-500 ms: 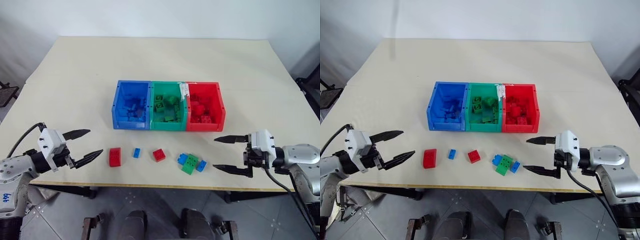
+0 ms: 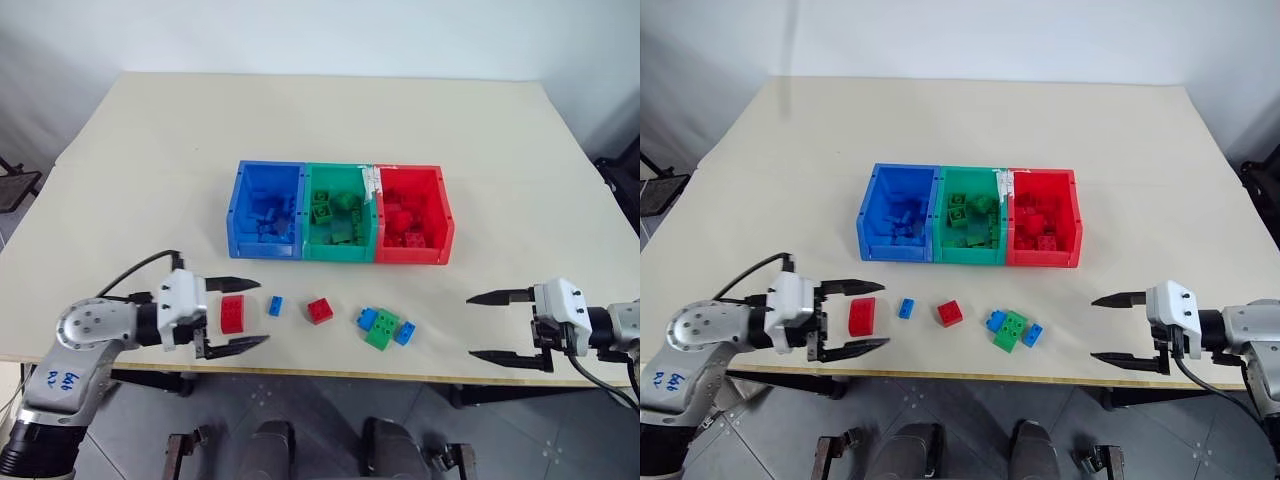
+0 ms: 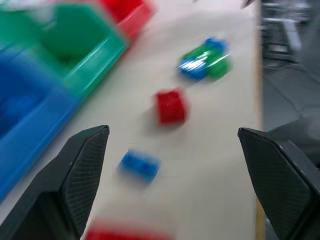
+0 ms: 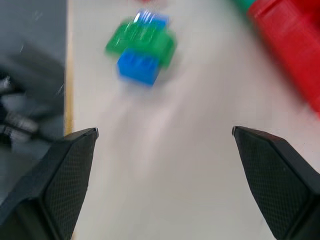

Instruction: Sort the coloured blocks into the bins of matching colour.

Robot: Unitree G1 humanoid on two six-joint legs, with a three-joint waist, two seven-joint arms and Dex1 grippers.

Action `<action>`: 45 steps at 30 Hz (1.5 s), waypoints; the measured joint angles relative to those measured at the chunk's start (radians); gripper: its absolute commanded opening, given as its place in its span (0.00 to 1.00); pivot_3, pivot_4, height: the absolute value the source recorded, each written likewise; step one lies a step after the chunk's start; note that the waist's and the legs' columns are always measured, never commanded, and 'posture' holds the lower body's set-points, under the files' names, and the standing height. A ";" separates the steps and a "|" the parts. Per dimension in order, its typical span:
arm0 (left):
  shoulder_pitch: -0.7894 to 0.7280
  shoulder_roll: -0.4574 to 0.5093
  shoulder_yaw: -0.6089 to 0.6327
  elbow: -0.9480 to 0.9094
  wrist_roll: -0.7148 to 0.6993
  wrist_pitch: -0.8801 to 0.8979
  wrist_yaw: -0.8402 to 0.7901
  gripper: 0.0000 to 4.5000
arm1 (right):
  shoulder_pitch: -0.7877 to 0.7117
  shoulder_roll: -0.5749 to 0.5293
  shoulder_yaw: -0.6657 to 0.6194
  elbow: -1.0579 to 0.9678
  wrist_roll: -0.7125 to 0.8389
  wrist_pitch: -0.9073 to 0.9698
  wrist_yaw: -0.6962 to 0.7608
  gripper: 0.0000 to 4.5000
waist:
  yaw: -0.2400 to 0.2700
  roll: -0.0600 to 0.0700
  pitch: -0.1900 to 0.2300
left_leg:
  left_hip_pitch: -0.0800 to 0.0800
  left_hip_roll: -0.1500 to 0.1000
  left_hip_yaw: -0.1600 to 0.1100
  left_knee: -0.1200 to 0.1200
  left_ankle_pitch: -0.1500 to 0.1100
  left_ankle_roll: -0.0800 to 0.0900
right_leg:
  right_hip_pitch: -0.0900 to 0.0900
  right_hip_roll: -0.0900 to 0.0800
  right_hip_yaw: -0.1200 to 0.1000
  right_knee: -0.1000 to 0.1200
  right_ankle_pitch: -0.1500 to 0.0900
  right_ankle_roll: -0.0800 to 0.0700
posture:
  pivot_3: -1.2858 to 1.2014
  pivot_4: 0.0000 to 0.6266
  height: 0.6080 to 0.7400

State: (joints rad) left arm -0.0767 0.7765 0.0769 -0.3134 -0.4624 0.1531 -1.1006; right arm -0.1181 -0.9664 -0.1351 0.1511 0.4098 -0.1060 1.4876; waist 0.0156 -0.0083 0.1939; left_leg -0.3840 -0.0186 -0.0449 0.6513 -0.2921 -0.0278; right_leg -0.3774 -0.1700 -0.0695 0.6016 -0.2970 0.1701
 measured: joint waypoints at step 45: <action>0.251 -0.018 0.170 -0.045 -0.010 0.003 0.060 1.00 | -0.274 0.068 0.279 0.000 -0.024 0.224 0.042 0.59 | -0.003 0.002 0.002 | 0.000 0.004 0.001 0.001 -0.004 -0.001 | 0.000 0.004 0.001 -0.003 0.000 -0.001 | 0.52 0.24 1.00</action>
State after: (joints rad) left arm 0.1743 0.7584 0.2465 -0.3584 -0.4727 0.1558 -1.0410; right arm -0.3916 -0.8982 0.1439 0.1508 0.3854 0.1178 1.5296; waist 0.0125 -0.0058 0.1954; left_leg -0.3838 -0.0148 -0.0435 0.6521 -0.2961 -0.0289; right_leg -0.3775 -0.1660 -0.0680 0.5988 -0.2975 0.1691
